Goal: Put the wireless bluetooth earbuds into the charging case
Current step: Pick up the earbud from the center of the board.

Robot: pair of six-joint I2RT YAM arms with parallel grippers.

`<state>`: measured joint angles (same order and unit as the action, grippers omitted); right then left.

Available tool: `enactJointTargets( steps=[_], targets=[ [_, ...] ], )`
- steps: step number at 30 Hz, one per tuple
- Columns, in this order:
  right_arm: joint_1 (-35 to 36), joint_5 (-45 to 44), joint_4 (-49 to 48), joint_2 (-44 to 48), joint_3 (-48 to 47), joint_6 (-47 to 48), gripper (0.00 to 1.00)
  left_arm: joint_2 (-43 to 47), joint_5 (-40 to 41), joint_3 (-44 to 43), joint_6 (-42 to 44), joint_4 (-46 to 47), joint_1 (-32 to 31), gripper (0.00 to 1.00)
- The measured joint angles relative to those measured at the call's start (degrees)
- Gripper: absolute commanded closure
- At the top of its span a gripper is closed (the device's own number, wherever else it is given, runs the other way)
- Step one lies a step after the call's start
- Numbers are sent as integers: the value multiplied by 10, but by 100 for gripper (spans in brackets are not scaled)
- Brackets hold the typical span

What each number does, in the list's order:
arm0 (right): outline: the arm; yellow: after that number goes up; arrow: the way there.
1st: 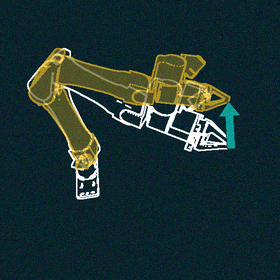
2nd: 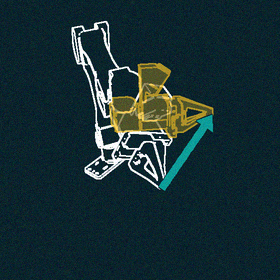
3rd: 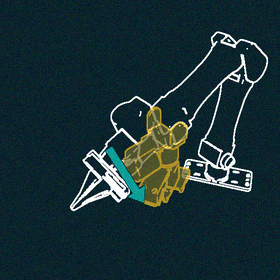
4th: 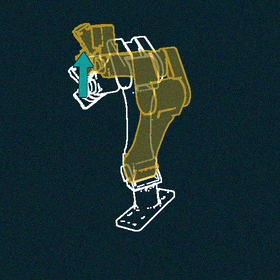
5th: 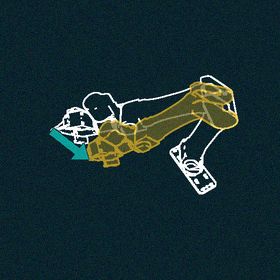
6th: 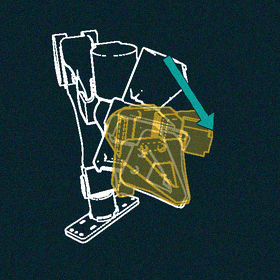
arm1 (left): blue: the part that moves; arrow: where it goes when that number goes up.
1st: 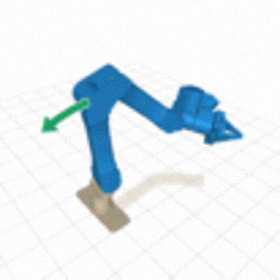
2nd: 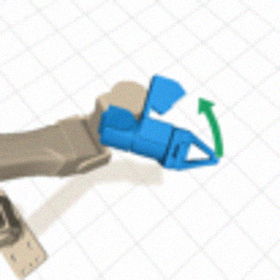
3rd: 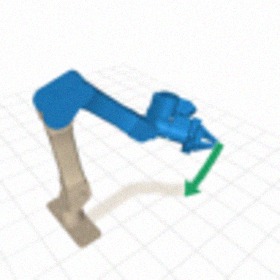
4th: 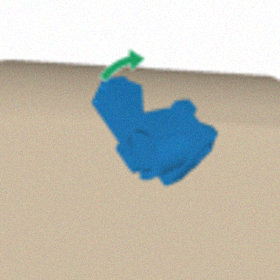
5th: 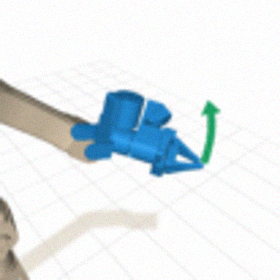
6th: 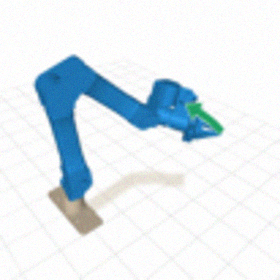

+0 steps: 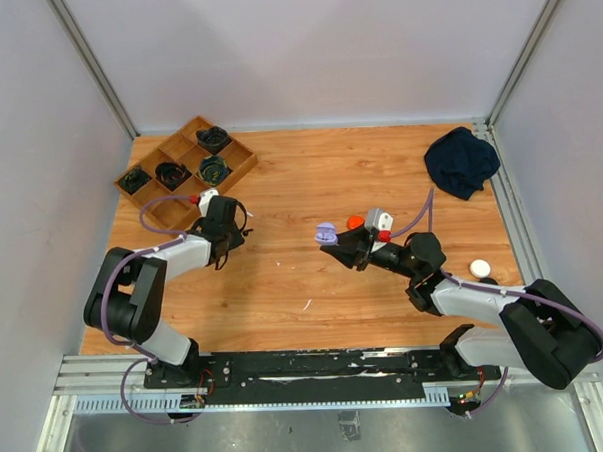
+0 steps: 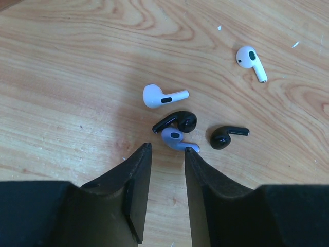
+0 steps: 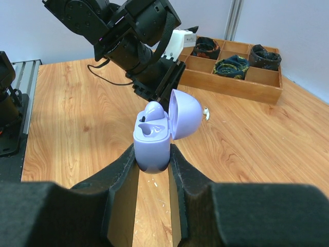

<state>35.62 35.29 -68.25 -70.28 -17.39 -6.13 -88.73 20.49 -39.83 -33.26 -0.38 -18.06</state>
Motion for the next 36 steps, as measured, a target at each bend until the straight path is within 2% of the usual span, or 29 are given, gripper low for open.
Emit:
enactJointTargets(
  steps=[11, 24, 32, 36],
  targets=[
    [0, 0, 0, -2, 0, 0, 85, 20, -8, -7, 0, -1, 0, 59],
    [0, 0, 1, -2, 0, 0, 84, -19, -7, -26, 1, 2, 0, 65],
    [0, 0, 1, -2, 0, 0, 84, -32, -6, -32, 13, 0, 0, 71],
    [0, 0, 2, -2, 0, 0, 84, -43, -7, -44, 19, 0, 0, 77]
  ],
)
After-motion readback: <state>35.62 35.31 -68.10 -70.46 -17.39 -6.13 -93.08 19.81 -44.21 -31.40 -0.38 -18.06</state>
